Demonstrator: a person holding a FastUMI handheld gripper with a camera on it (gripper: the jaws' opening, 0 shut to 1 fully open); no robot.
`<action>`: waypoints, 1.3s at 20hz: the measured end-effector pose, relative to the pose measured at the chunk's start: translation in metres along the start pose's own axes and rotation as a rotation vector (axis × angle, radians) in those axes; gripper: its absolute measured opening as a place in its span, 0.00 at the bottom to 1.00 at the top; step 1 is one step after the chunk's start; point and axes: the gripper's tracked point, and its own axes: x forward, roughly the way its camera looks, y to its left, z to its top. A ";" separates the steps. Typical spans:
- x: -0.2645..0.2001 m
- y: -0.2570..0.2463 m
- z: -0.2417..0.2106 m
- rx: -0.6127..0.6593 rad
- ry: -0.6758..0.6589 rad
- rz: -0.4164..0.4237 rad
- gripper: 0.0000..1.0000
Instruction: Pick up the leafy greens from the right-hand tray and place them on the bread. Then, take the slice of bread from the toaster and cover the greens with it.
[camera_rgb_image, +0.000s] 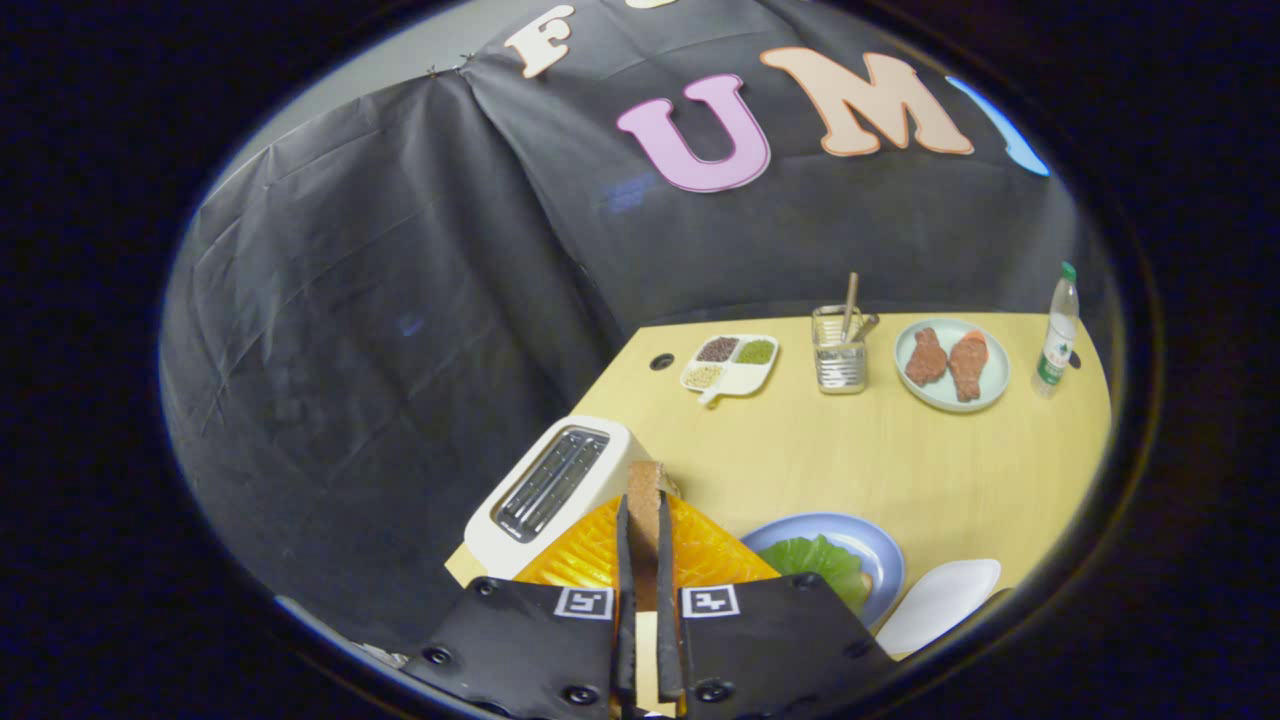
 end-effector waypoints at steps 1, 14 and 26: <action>-0.001 -0.005 -0.005 0.019 0.006 -0.003 0.11; 0.007 -0.069 -0.054 0.118 0.057 -0.063 0.11; 0.009 -0.125 -0.085 0.099 0.102 -0.180 0.12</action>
